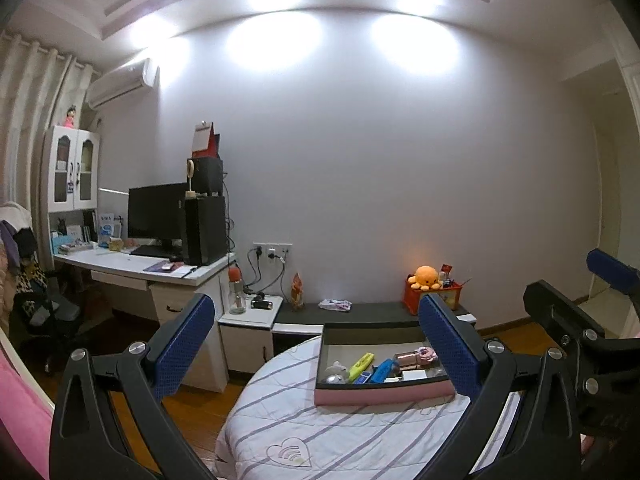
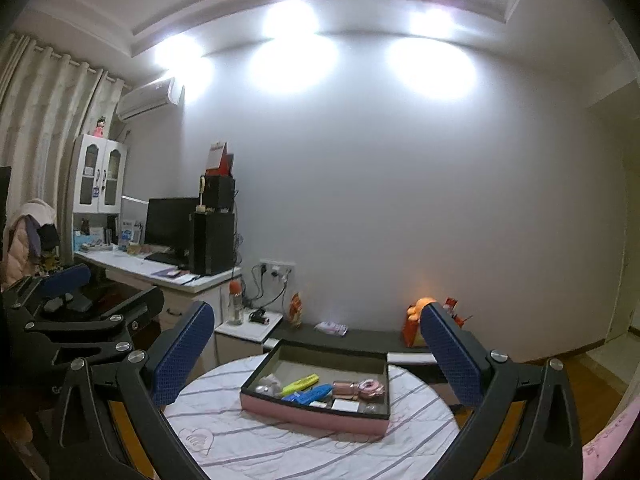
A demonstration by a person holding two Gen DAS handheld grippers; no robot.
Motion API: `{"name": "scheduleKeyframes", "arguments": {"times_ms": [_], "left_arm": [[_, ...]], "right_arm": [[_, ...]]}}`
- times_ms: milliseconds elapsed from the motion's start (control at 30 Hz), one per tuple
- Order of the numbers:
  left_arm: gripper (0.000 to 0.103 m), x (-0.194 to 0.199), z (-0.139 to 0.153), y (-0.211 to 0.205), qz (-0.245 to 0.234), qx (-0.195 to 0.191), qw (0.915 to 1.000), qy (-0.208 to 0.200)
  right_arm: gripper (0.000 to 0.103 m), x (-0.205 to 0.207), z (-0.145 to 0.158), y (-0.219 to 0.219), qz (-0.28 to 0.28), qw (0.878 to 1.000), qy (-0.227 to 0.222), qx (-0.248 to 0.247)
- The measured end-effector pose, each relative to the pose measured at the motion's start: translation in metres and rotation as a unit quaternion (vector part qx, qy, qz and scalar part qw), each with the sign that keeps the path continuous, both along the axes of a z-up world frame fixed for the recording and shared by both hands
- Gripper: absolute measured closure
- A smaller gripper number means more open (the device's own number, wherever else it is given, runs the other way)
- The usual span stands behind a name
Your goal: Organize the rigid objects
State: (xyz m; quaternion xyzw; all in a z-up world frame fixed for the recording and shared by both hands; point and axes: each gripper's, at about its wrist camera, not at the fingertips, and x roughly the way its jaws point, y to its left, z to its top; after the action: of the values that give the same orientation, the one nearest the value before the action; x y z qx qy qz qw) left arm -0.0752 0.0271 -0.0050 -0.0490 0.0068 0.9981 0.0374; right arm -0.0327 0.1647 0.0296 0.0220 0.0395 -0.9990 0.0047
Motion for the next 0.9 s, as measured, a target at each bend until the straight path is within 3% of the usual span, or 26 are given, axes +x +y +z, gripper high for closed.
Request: {"name": "scheduleKeyframes", "arguments": {"times_ms": [300,900], "left_arm": [[0.0,0.002,-0.002,-0.002,-0.011,0.002,0.9999,-0.007],[0.0,0.016,0.006,0.0,-0.01,-0.004,0.9994,0.034]], "right_arm": [[0.0,0.007,0.0,-0.003,-0.005,1.0,0.006,0.0],[0.0,0.019,0.006,-0.006,-0.007,0.999,0.031,0.006]]}}
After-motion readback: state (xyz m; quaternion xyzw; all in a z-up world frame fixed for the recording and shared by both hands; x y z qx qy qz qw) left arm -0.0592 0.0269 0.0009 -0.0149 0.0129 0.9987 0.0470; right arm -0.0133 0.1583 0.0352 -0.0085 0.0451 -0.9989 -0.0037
